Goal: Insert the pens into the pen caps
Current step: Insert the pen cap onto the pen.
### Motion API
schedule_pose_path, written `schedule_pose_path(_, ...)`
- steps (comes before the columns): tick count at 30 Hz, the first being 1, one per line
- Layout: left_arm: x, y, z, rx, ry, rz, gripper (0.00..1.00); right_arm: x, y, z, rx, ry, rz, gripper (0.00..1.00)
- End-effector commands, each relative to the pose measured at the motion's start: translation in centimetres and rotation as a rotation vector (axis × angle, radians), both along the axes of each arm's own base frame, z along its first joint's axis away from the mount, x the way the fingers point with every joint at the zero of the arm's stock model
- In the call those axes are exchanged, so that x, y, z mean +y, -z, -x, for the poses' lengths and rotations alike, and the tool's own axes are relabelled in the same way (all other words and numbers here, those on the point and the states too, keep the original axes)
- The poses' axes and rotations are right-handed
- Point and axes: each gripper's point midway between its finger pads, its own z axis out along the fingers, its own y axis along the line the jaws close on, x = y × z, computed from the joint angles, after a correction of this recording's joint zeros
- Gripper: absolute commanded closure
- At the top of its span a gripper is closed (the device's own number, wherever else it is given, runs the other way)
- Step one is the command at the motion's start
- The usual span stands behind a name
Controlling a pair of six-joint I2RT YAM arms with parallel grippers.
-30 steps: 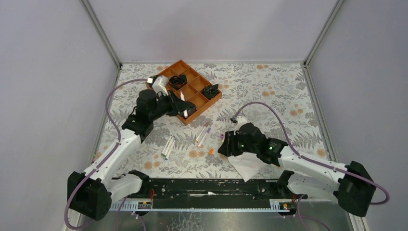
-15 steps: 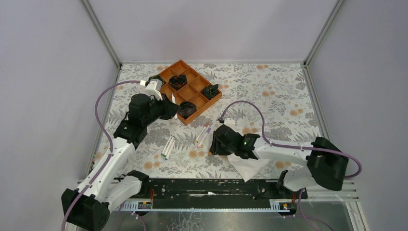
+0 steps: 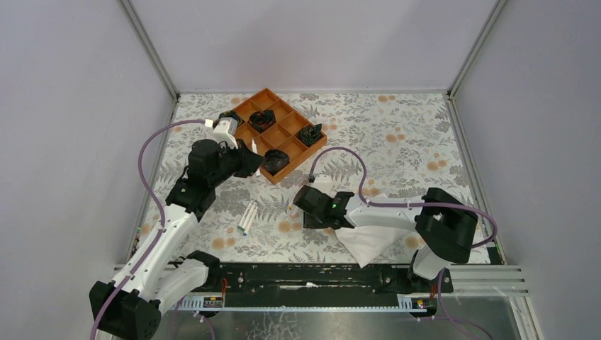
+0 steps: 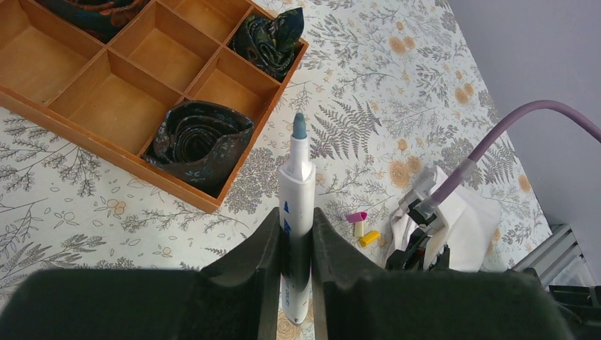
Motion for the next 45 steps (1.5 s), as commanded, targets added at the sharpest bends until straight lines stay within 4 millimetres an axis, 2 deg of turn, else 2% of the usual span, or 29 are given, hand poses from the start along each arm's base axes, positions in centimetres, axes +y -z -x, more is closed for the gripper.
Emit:
schedule_pose_path(1, 0.5, 0.1, 0.1, -0.013, -0.007, -0.024, 1.0, -0.8, -0.7, -0.6, -0.05, 0.055, 0.077, 0.62)
schedule_pose_path(6, 0.4, 0.2, 0.2, -0.01, -0.003, -0.023, 1.0, -1.0, -0.4, -0.8, -0.053, 0.06, 0.1, 0.62)
schedule_pose_path(7, 0.4, 0.2, 0.1, -0.009, -0.004, -0.022, 1.0, -1.1, 0.3, -0.8, -0.046, 0.057, 0.121, 0.63)
schedule_pose_path(18, 0.5, 0.3, 0.1, -0.007, -0.009, -0.025, 1.0, -0.5, 1.0, -1.2, -0.053, 0.04, 0.149, 0.63)
schedule_pose_path(26, 0.6, 0.4, 0.0, -0.004, -0.012, -0.026, 1.0, 0.1, 1.3, -1.6, -0.069, -0.002, 0.157, 0.61)
schedule_pose_path(34, 0.7, 0.5, -0.1, 0.0, -0.014, -0.027, 1.0, -0.5, 0.9, -1.7, -0.088, -0.021, 0.183, 0.6)
schedule_pose_path(45, 0.9, 0.7, -0.3, 0.007, -0.027, -0.03, 1.0, -2.1, 1.2, -1.4, -0.086, -0.015, 0.229, 0.72)
